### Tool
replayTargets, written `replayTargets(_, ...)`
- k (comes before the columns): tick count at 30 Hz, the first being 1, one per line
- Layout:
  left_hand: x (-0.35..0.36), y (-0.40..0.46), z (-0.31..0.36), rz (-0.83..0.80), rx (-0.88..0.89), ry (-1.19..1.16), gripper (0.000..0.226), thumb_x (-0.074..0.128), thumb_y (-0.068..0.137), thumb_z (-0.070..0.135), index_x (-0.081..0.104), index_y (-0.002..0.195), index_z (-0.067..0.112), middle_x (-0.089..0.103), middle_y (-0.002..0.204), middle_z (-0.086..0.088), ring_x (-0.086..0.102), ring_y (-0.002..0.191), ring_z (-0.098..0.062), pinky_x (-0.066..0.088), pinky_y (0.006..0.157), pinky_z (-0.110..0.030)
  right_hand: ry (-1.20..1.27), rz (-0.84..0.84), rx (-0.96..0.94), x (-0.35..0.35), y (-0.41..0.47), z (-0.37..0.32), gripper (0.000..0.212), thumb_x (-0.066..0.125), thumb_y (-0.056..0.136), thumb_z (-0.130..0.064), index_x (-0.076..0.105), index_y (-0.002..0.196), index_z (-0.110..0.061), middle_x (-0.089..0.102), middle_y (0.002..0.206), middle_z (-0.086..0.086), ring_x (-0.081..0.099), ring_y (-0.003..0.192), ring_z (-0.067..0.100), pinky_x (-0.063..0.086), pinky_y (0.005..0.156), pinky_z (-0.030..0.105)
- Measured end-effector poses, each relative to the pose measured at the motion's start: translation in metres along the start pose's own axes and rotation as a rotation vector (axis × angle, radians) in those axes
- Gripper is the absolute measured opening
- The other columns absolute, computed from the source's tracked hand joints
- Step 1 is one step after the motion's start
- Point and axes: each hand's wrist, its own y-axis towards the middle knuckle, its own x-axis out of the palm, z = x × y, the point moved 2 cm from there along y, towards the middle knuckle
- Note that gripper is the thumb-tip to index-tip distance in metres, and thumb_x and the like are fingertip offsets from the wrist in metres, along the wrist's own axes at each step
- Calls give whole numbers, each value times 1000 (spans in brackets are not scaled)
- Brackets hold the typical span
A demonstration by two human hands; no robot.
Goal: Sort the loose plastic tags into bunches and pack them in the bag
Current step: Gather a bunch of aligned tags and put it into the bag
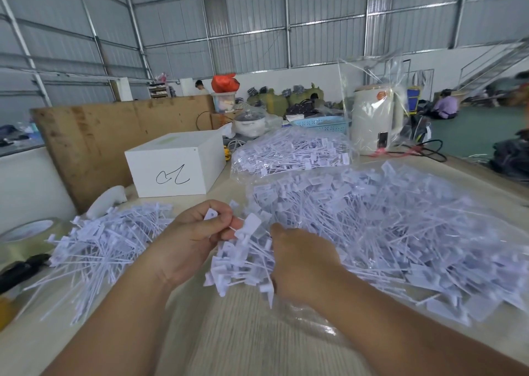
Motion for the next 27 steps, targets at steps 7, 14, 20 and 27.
replayTargets(7, 5, 3, -4, 47, 28, 38, 14, 67, 69, 15, 71, 80, 8, 73, 88, -14, 64, 69, -17, 52, 60, -21, -85, 109, -52, 1, 1, -1, 46, 58, 79, -1, 41, 119, -16, 39, 73, -3, 46, 72, 23, 31, 48, 30)
replayTargets(14, 9, 6, -10, 208, -46, 178, 23, 55, 95, 40, 73, 107, 32, 72, 113, 0, 69, 103, -22, 49, 94, -42, -132, 200, -167, -4, 0, -9, 49, 68, 75, -12, 40, 115, -16, 42, 76, -2, 44, 71, 22, 34, 54, 30)
replayTargets(20, 26, 16, -1, 166, -132, 206, 38, 41, 103, 33, 57, 134, 19, 55, 141, -9, 52, 128, -29, 40, 105, -41, -107, 196, -153, -5, -1, -4, 52, 65, 77, -15, 38, 121, -17, 45, 84, -2, 47, 75, 23, 40, 61, 32)
replayTargets(27, 46, 26, -8, 250, -72, 440, 44, 37, 105, 25, 35, 148, 17, 35, 154, -4, 39, 134, -20, 42, 98, -33, -96, 259, -136, -7, 4, 8, 50, 60, 76, -12, 38, 120, -18, 49, 84, 0, 59, 87, 27, 37, 62, 31)
